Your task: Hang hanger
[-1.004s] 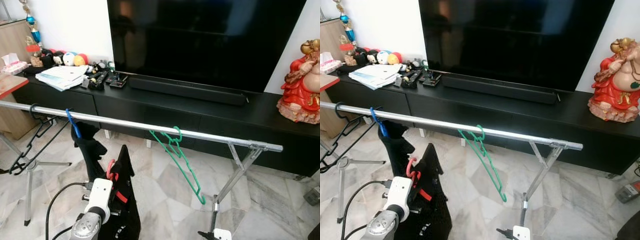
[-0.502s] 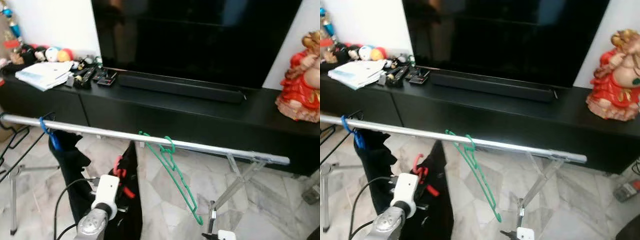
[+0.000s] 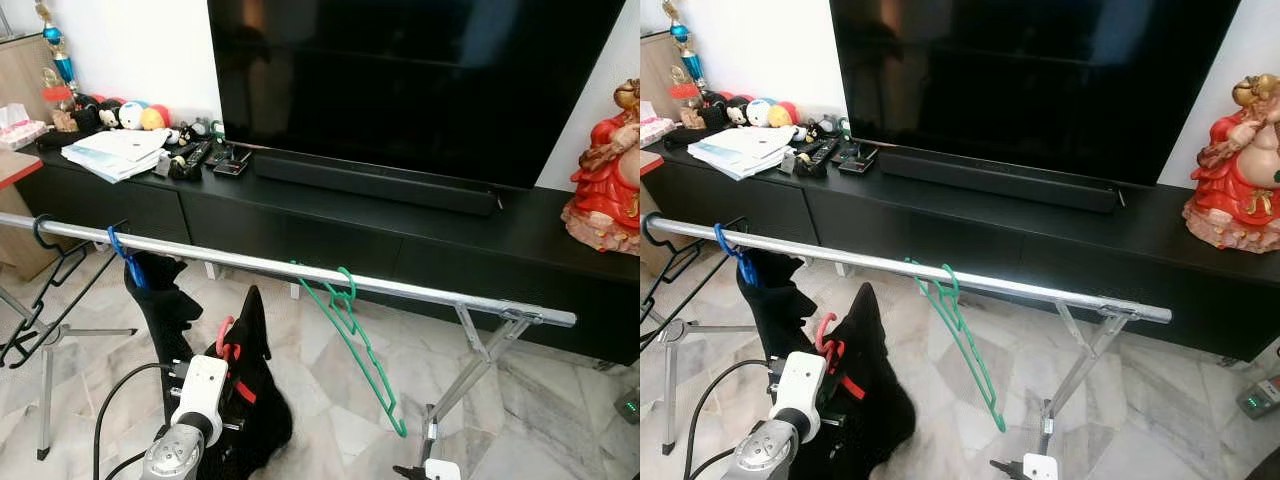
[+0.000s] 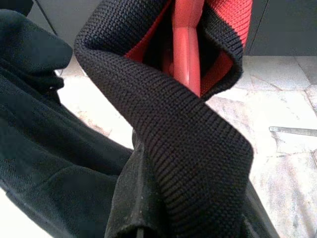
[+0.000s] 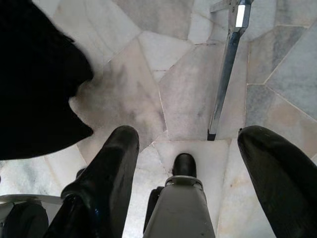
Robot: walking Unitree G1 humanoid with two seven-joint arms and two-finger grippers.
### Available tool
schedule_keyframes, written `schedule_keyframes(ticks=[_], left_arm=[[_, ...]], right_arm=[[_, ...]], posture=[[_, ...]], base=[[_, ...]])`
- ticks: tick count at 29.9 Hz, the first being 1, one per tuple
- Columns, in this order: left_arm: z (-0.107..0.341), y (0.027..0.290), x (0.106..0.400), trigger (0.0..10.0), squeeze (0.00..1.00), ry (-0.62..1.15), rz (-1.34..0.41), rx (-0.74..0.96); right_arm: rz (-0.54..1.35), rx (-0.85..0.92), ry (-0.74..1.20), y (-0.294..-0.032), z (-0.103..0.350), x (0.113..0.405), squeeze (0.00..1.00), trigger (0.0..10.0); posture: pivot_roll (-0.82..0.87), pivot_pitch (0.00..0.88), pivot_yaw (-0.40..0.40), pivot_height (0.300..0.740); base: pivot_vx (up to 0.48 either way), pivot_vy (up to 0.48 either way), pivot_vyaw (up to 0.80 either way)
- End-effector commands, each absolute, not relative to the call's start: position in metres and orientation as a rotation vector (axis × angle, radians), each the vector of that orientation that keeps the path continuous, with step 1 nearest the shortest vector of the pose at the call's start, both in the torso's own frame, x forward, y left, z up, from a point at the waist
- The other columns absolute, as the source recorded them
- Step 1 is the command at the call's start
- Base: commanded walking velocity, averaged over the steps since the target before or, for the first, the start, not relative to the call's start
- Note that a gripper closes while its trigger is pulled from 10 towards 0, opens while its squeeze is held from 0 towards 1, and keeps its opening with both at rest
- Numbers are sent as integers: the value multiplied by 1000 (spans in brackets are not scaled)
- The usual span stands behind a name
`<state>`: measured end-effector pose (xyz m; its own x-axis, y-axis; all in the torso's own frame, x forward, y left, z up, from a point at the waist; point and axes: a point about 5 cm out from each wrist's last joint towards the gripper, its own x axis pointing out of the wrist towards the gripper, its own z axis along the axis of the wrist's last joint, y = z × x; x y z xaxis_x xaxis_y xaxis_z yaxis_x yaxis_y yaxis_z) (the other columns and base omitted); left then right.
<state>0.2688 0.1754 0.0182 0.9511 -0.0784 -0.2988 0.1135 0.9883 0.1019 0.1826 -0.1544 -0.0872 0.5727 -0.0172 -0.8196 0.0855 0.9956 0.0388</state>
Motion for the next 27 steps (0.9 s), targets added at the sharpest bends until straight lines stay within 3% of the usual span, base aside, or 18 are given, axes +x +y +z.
schedule_keyframes(ticks=[1,13,14,16,27], left_arm=[[23,175,272,10000,0,278,-98,117],[23,175,271,10000,0,277,-98,118],[53,183,294,10000,0,132,-10,272],[67,185,302,10000,0,61,24,335],[62,185,295,10000,0,52,37,342]], right_arm=[[-63,80,966,-154,-88,182,0,10000],[-62,79,967,-154,-88,182,0,10000],[-37,51,967,-156,-87,183,0,10000],[-25,38,967,-156,-87,183,0,10000],[-8,20,969,-156,-87,184,0,10000]], posture=[[16,41,-2,740],[16,41,-2,740],[19,48,-13,740],[19,48,-13,740],[17,44,-16,740]], base=[[0,0,0],[0,0,0],[0,0,0],[0,0,0],[0,0,0]])
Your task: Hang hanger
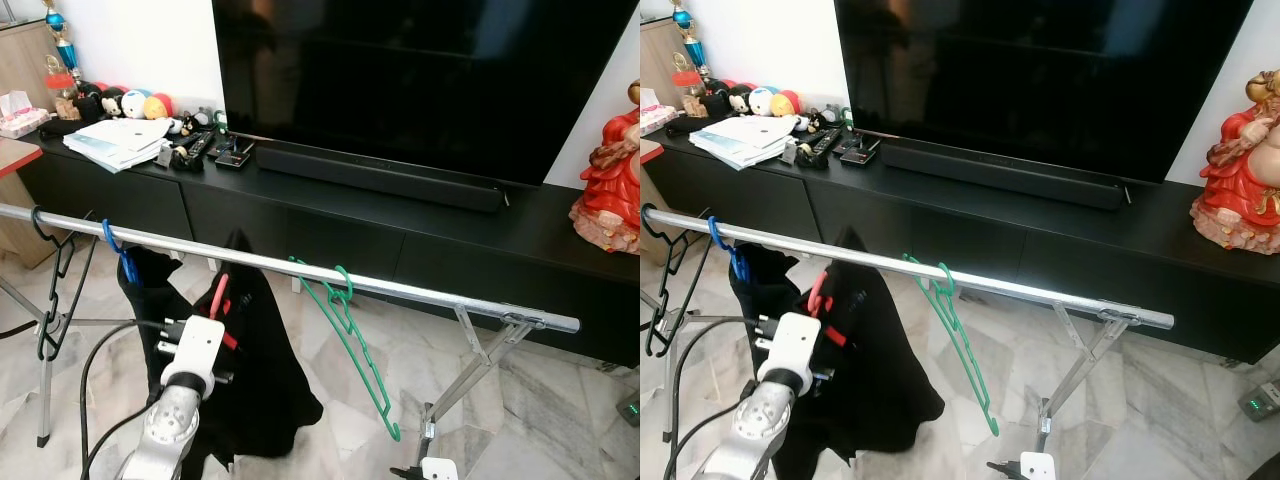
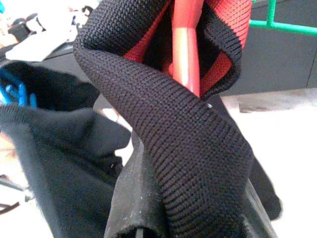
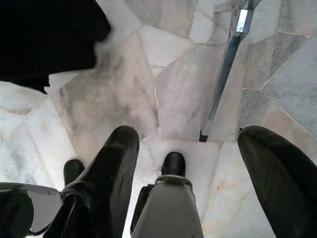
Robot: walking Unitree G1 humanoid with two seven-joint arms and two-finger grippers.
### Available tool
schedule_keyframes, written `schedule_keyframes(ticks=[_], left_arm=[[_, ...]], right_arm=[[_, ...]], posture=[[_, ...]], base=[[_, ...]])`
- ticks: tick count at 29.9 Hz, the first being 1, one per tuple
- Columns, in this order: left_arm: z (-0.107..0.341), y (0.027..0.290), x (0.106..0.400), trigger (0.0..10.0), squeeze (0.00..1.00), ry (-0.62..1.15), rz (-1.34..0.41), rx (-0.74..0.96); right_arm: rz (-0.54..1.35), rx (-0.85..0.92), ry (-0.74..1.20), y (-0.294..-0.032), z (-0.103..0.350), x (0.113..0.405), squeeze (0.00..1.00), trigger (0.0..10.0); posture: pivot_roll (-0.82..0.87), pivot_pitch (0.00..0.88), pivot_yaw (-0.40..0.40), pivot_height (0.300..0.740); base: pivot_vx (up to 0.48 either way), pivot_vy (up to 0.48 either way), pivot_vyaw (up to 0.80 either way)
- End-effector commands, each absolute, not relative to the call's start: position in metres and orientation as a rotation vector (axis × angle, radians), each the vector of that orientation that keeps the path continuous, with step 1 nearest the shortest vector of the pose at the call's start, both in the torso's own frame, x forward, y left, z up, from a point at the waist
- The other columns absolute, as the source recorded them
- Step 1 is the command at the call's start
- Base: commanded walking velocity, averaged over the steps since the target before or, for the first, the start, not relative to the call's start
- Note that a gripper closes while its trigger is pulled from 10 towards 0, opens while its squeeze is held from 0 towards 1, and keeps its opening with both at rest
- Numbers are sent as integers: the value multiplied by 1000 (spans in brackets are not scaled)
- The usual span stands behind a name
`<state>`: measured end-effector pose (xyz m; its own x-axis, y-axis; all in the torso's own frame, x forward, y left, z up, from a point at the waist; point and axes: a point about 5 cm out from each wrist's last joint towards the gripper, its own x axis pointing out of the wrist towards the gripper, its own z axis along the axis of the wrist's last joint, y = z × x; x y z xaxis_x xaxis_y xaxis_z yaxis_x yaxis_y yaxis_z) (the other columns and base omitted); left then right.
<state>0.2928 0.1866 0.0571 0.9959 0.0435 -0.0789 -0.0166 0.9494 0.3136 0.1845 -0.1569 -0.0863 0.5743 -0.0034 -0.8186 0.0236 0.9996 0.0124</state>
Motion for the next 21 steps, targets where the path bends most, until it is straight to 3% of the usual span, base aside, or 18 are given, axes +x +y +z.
schedule_keyframes(ticks=[1,21], left_arm=[[62,185,296,10000,0,49,39,345],[85,179,338,10000,0,94,43,290]], right_arm=[[-7,20,970,-156,-87,184,0,10000],[3,9,969,-157,-86,185,0,10000]], posture=[[17,44,-16,740],[4,42,-22,740]], base=[[0,0,0],[0,0,0]])
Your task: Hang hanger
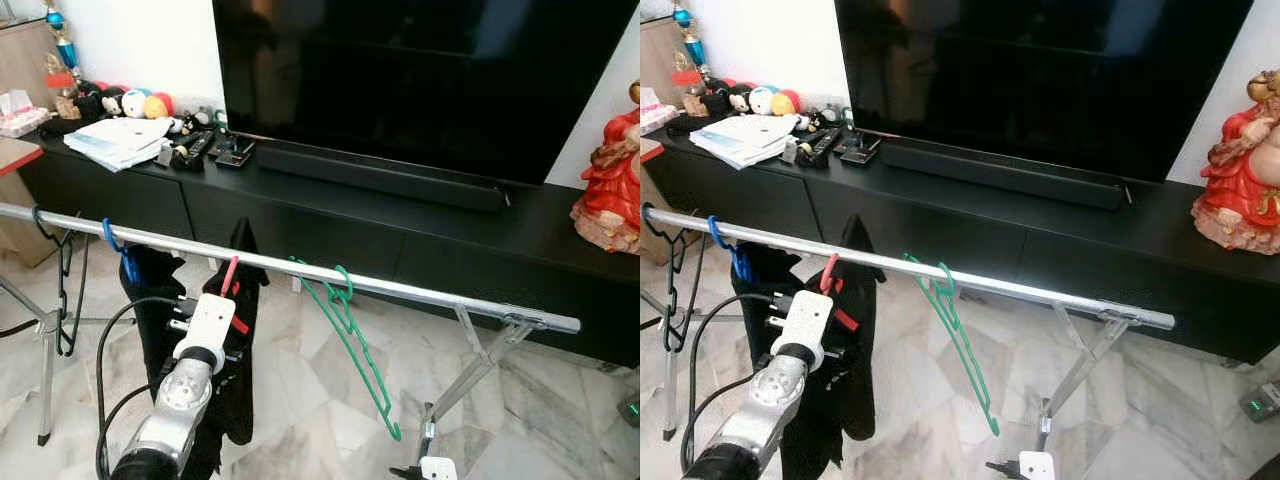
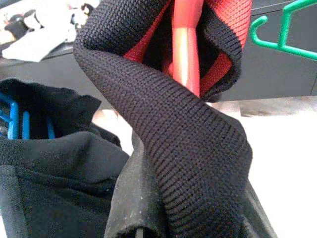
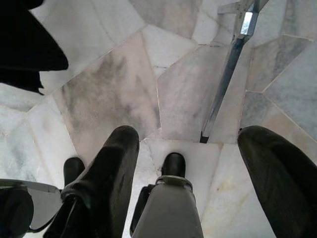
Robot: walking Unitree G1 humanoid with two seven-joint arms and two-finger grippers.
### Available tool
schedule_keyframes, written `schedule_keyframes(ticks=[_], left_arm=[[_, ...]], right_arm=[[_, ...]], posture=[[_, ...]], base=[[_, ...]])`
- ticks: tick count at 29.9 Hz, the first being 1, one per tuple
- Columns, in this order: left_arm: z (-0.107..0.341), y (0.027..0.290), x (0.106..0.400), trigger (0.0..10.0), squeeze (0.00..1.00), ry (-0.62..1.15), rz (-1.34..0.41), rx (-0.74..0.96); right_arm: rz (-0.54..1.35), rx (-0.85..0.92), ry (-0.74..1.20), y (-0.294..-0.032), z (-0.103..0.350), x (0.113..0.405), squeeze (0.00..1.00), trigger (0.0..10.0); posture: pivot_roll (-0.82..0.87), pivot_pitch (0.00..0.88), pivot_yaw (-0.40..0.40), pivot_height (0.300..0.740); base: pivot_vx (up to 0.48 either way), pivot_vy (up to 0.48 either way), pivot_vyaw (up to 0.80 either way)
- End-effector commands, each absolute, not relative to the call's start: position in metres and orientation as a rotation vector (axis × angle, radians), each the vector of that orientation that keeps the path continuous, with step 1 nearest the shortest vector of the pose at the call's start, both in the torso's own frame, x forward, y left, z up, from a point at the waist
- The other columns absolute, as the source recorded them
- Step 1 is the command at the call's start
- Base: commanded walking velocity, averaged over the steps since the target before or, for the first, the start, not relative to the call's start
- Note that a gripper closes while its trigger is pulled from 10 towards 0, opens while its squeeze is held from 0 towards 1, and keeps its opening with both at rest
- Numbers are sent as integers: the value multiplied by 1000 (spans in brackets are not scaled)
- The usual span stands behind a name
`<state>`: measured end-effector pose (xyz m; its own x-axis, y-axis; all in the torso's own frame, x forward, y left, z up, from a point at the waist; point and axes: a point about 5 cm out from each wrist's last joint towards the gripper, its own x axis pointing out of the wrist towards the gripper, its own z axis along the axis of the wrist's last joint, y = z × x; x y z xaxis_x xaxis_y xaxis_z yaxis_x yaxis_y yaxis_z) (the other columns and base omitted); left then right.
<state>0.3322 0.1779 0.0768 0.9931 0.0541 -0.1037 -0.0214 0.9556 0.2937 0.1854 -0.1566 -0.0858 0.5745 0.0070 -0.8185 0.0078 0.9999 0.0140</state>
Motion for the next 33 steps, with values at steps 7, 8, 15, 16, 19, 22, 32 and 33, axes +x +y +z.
schedule_keyframes(ticks=[7,8,15,16,19,22,32,33], left_arm=[[90,180,347,10000,0,109,64,254],[91,180,349,10000,0,111,68,248],[96,180,358,10000,0,136,69,223],[97,180,360,10000,0,143,67,222],[98,180,364,10000,0,181,59,229],[97,180,367,10000,0,211,47,244],[99,178,370,10000,0,231,44,237],[99,178,370,10000,0,231,44,237]], right_arm=[[8,5,971,-158,-86,185,0,10000],[7,4,971,-158,-86,185,0,10000],[6,2,972,-159,-86,185,0,10000],[6,1,972,-159,-86,185,0,10000],[7,0,973,-159,-86,185,0,10000],[8,-2,974,-159,-86,185,0,10000],[7,0,975,-159,-86,185,0,10000],[7,0,975,-159,-86,185,0,10000]], posture=[[-5,48,-26,740],[-6,49,-26,740],[-11,51,-28,740],[-11,51,-28,740],[-13,57,-31,740],[-13,57,-31,740],[-13,57,-31,740],[-13,57,-31,740]], base=[[0,0,0],[0,0,0],[0,0,0],[0,0,0],[0,0,0],[0,0,0],[0,0,0],[0,0,0]])
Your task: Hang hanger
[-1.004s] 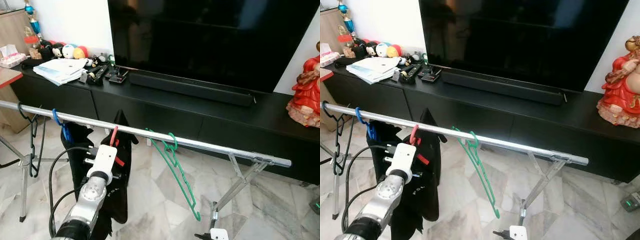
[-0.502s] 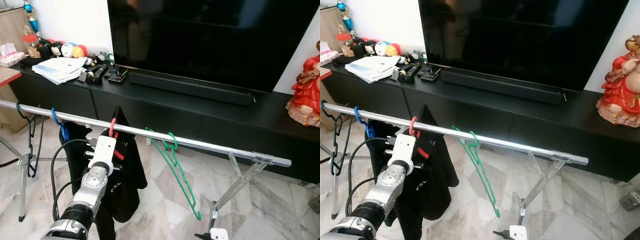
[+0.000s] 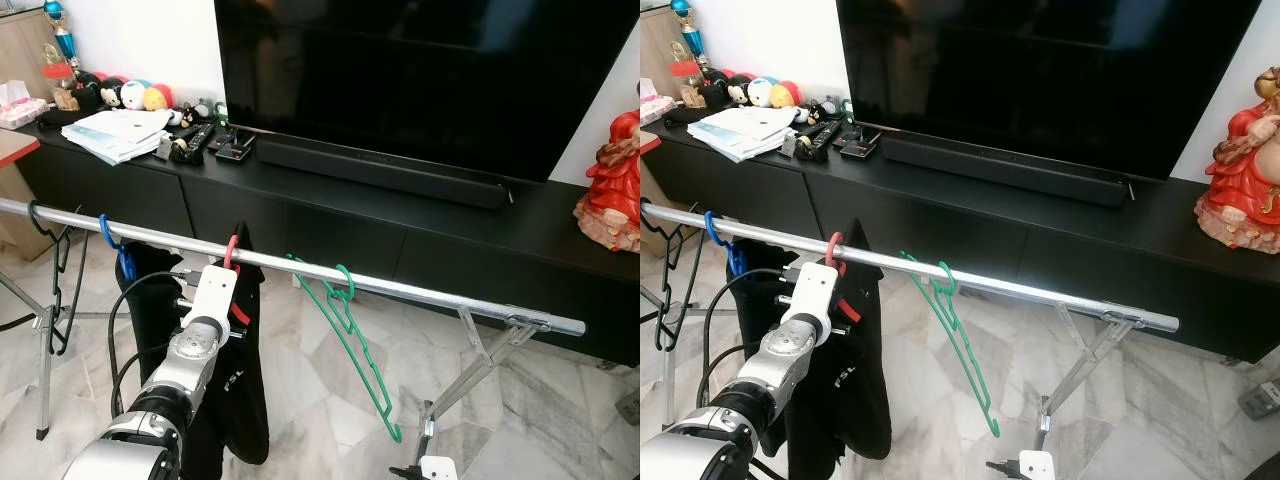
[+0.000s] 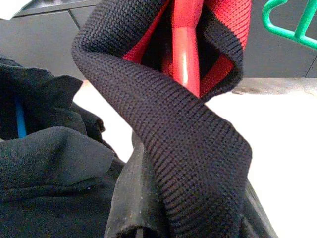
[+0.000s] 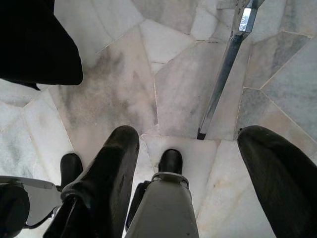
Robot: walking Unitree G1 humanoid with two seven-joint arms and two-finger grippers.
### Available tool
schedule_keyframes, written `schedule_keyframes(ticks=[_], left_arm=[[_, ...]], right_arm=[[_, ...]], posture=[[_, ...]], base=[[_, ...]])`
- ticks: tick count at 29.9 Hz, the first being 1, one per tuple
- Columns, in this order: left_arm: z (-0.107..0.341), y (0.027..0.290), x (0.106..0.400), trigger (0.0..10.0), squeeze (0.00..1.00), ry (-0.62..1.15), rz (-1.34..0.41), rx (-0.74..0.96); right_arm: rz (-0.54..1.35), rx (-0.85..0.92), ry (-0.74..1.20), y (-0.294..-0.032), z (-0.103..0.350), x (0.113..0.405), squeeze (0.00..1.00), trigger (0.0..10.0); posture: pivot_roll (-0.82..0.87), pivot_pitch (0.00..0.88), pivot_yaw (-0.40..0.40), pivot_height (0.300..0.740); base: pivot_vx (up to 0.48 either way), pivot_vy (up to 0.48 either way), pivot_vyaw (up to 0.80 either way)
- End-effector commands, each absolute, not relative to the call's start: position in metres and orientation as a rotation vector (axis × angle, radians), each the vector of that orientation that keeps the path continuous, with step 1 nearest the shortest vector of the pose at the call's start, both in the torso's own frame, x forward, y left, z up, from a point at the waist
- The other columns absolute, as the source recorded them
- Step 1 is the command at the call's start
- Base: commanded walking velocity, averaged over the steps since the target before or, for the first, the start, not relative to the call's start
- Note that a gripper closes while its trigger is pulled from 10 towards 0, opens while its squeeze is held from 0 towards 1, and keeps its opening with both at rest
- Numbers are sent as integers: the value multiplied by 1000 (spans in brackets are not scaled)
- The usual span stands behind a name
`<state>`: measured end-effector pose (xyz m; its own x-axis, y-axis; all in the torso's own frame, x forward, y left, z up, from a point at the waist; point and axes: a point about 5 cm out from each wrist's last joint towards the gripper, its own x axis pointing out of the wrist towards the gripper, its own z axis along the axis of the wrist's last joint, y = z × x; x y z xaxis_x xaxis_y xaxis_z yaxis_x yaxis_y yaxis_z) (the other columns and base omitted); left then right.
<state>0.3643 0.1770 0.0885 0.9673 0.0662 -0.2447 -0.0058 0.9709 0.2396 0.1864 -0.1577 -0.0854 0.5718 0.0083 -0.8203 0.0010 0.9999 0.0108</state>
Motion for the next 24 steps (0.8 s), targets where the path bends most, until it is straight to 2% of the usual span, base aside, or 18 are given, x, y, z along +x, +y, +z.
schedule_keyframes(ticks=[1,3,8,16,17,18,24], left_arm=[[99,178,370,10000,0,231,44,237],[90,174,370,10000,0,325,33,204],[78,171,365,10000,0,412,22,178],[74,170,363,10000,0,425,23,135],[74,169,363,10000,31,423,23,124],[74,169,363,10000,1000,416,24,109],[76,168,363,10000,1000,385,21,77]], right_arm=[[7,0,975,-159,-86,185,0,10000],[9,1,980,-159,-86,185,0,10000],[11,0,984,-159,-87,184,0,10000],[13,0,987,-159,-87,184,0,10000],[14,0,987,-159,-87,184,0,10000],[13,0,987,-158,-87,184,0,10000],[13,1,987,-158,-87,184,0,10000]], posture=[[-13,57,-31,740],[-15,67,-32,740],[-16,67,-32,740],[-15,65,-31,740],[-15,64,-31,740],[-15,64,-31,740],[-15,64,-31,740]], base=[[0,0,0],[0,0,0],[0,0,0],[0,0,0],[0,0,0],[0,0,0],[0,0,0]])
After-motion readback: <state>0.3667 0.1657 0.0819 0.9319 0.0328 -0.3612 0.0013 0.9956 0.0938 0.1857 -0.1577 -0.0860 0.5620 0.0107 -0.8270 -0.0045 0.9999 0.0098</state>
